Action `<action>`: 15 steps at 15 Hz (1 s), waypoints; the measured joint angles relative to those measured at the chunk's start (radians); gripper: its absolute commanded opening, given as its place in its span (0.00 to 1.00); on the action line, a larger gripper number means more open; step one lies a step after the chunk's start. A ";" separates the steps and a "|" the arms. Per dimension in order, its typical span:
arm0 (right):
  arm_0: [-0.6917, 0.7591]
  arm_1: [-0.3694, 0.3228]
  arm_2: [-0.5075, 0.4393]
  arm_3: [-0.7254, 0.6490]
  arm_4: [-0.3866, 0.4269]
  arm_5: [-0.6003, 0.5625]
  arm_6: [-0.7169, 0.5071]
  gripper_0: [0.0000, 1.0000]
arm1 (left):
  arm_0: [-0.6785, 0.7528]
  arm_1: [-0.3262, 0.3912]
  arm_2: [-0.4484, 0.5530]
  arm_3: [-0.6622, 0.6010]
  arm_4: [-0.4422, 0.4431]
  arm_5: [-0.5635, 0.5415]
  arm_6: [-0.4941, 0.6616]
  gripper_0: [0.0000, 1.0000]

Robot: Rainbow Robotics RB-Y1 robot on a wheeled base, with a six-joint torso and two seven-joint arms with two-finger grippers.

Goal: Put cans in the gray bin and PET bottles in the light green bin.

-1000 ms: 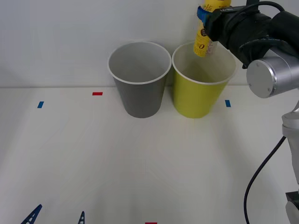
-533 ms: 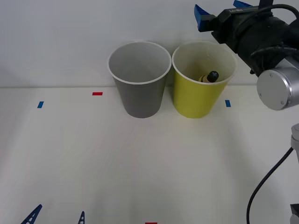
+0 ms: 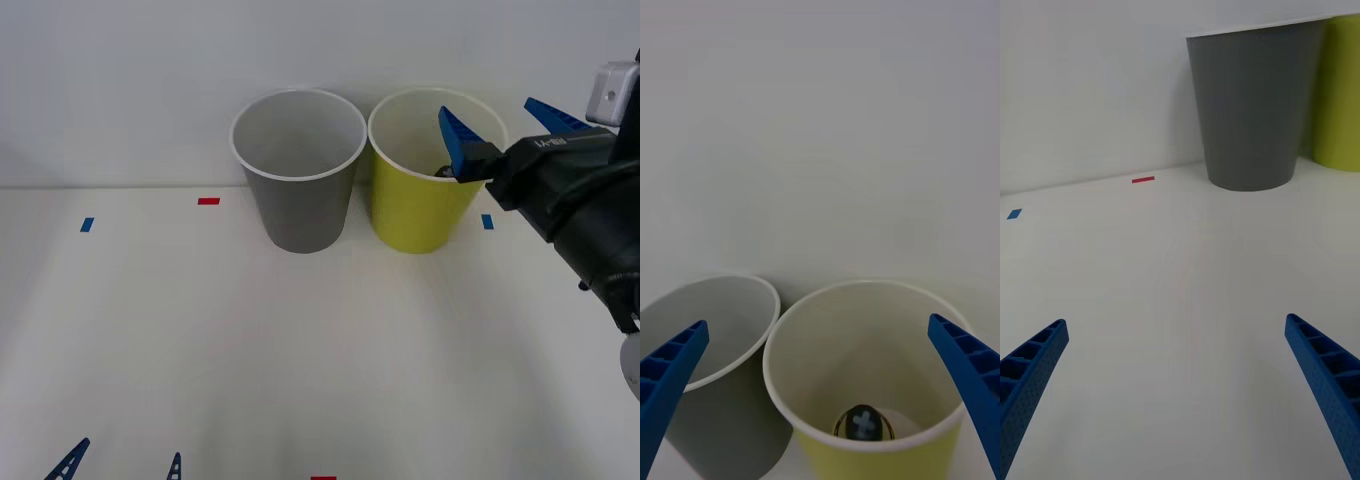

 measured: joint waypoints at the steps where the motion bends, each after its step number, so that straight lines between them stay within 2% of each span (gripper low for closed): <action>1: 0.053 0.000 0.000 -0.032 -0.006 0.000 0.000 1.00 | 0.000 0.000 0.000 0.000 0.000 0.000 0.000 1.00; 6: 0.240 -0.026 0.001 -0.076 -0.004 -0.001 0.007 1.00 | 0.000 0.000 0.000 0.000 0.000 0.000 0.000 1.00; 11: 0.324 0.014 0.002 -0.076 0.009 -0.008 0.027 1.00 | 0.000 0.000 0.000 0.000 0.000 0.000 0.000 1.00; 13: 0.361 0.033 0.004 -0.076 0.011 -0.078 0.045 1.00 | 0.000 0.000 0.000 0.000 0.000 0.000 0.000 1.00; 15: 0.405 0.039 0.017 -0.057 0.017 -0.198 0.062 1.00 | 0.000 0.000 0.000 0.000 0.000 0.000 0.000 1.00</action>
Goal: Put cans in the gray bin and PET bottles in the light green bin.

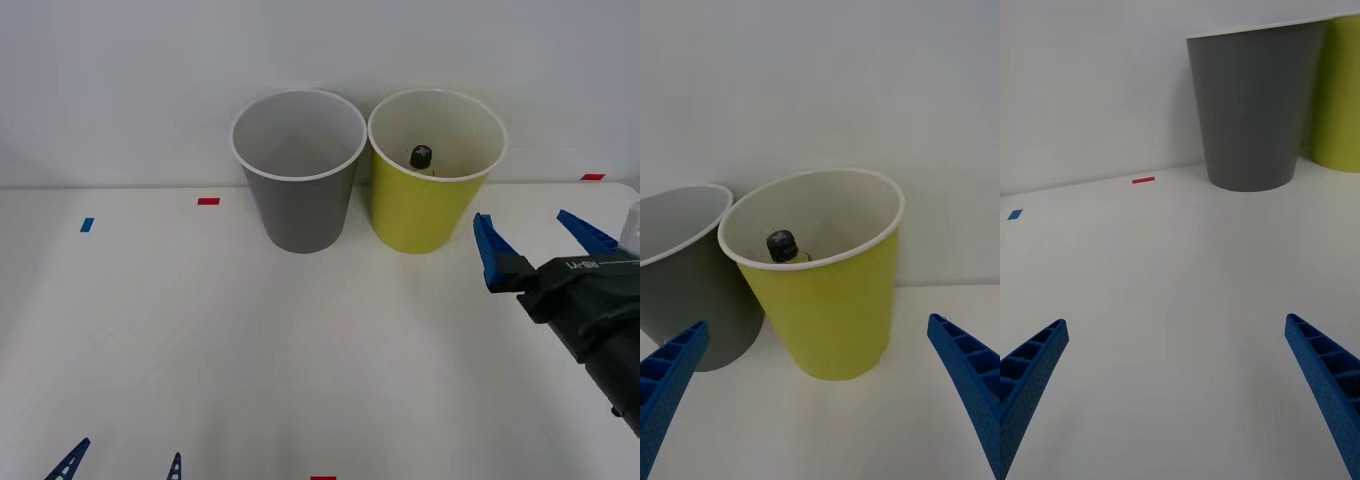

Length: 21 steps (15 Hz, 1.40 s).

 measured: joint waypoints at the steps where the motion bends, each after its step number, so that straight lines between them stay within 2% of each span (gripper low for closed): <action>1: 0.021 -0.001 0.012 0.031 0.003 -0.089 0.006 1.00 | 0.000 0.000 0.000 0.000 0.000 0.000 0.000 1.00; 4: 0.084 -0.030 0.069 0.190 0.015 -0.414 0.029 1.00 | 0.000 0.000 0.000 0.000 0.000 0.000 0.000 1.00; 6: 0.163 -0.053 0.106 0.291 0.031 -0.556 0.059 1.00 | 0.000 0.000 0.000 0.000 0.000 0.000 0.000 1.00; 10: 0.328 -0.049 0.134 0.303 0.011 -0.658 0.204 1.00 | 0.000 0.000 0.000 0.000 0.000 0.000 0.000 1.00; 13: 0.380 -0.046 0.171 0.350 -0.008 -0.772 0.225 1.00 | 0.000 0.000 0.000 0.000 0.000 0.000 0.000 1.00; 15: 0.400 -0.065 0.209 0.405 -0.026 -0.888 0.248 1.00 | 0.000 0.000 0.000 0.000 0.000 0.000 0.000 1.00; 17: 0.453 -0.097 0.243 0.412 -0.074 -0.969 0.338 1.00 | 0.000 0.000 0.000 0.000 0.000 0.000 0.000 1.00; 19: 0.523 -0.128 0.274 0.413 -0.107 -1.018 0.408 1.00 | 0.000 0.000 0.000 0.000 0.000 0.000 0.000 1.00; 21: 0.569 -0.135 0.294 0.413 -0.106 -1.030 0.422 1.00 | 0.000 0.000 0.000 0.000 0.000 0.000 0.000 1.00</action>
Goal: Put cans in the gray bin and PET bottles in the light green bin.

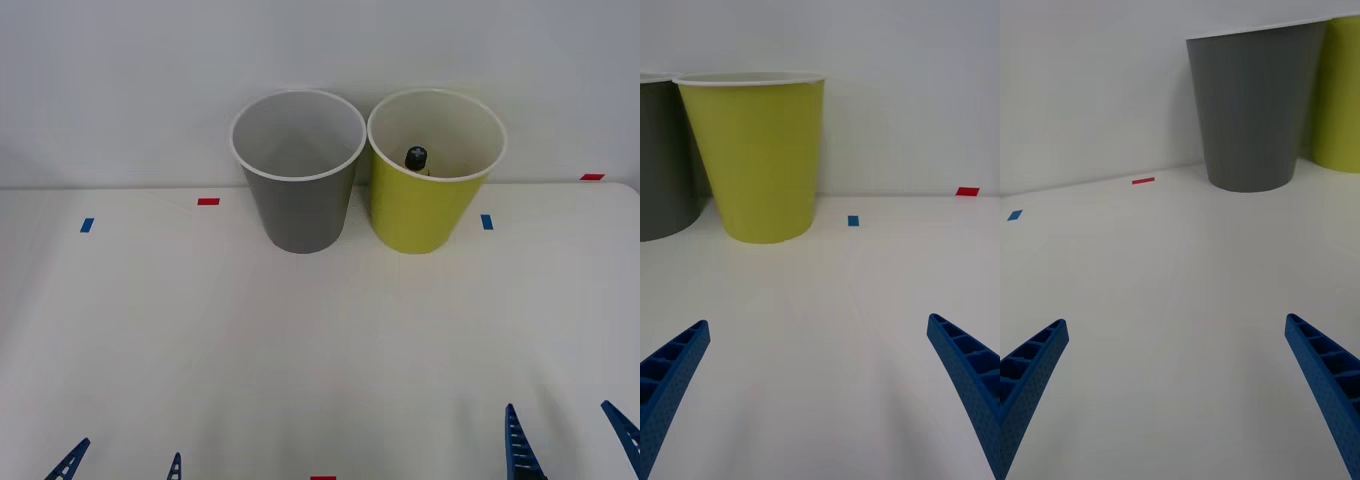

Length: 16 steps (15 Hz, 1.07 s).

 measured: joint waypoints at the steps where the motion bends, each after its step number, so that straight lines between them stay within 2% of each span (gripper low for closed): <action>1: 0.015 -0.002 0.008 0.000 0.001 -0.001 -0.003 1.00 | 0.000 0.000 0.000 0.000 0.000 0.000 0.000 1.00; 16: 0.058 -0.003 0.029 0.001 0.006 0.006 -0.021 1.00 | 0.000 0.000 0.000 0.000 0.000 0.000 0.000 1.00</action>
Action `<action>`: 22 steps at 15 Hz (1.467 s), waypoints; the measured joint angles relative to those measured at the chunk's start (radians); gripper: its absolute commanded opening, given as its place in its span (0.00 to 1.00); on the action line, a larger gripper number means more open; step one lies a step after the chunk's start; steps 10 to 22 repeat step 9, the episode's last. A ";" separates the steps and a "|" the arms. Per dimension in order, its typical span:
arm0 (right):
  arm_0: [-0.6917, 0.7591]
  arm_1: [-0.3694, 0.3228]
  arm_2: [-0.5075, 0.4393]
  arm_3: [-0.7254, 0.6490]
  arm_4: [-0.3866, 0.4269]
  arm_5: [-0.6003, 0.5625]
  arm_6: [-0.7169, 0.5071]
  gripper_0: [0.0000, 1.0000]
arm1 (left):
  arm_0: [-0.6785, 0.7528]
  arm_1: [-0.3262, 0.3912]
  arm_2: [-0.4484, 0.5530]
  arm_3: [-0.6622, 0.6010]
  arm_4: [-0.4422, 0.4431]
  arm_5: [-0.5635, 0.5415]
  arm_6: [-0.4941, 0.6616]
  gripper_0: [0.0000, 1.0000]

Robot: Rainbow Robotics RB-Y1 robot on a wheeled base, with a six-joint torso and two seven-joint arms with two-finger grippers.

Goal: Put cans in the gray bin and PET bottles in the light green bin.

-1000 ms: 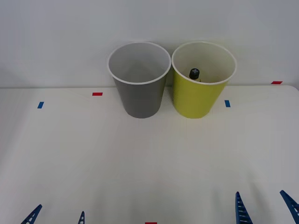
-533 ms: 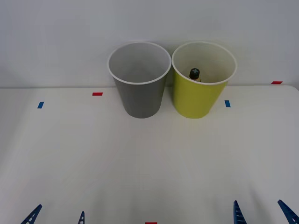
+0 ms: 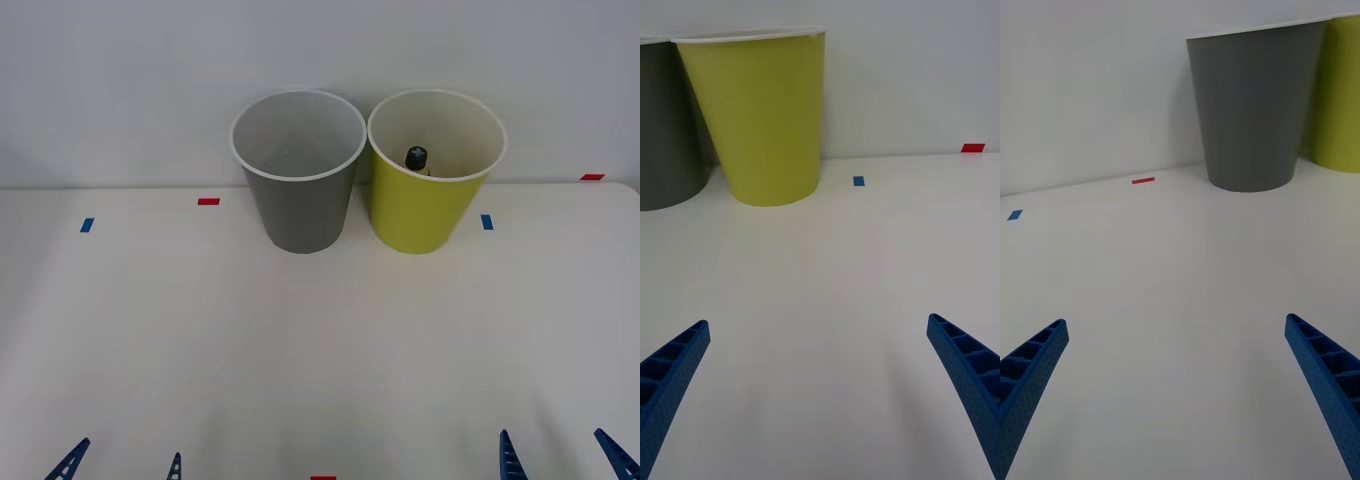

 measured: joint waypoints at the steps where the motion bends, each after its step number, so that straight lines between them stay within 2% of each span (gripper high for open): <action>1: 0.000 0.000 0.000 0.000 0.000 0.000 0.000 1.00 | 0.000 0.000 0.000 0.000 0.000 0.000 0.000 1.00; 22: 0.000 0.000 0.000 0.000 0.000 0.000 0.000 1.00 | 0.000 0.000 0.000 0.000 0.000 0.000 0.000 1.00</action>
